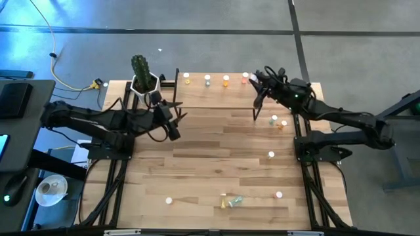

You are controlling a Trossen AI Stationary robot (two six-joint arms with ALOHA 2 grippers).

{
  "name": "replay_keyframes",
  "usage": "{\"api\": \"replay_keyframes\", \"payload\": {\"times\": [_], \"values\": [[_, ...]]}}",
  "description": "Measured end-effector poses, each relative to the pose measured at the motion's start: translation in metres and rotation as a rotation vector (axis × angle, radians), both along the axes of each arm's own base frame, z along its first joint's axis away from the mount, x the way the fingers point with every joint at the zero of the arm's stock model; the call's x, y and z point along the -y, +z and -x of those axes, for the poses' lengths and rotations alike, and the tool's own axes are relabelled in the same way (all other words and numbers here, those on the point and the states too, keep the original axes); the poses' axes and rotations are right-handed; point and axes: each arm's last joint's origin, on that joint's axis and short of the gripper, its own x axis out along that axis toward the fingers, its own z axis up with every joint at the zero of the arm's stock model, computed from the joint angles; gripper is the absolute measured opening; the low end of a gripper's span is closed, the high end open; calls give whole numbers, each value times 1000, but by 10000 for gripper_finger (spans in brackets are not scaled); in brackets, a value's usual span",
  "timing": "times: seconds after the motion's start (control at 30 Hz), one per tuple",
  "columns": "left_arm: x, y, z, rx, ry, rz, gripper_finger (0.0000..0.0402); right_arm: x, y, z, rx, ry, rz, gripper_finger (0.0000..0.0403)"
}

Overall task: Pick and place medicine bottles onto shelf by color
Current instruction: Put the left pink pill bottle on the shelf aligned with the other pink pill bottle

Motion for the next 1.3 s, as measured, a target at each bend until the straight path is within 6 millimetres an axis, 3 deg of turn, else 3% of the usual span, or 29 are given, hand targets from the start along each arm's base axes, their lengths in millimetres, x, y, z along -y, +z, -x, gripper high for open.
{"api": "replay_keyframes", "payload": {"times": [0.23,0.6,1.3], "values": [[-13,1,2,-25,52,-31,193,5,-33,-2,-27,-18,-93,106],[-30,1,5,-56,118,-56,193,21,-65,-32,-168,-42,-162,106],[-36,-3,7,-84,103,-21,193,25,-76,-31,-203,-101,-242,106]]}}
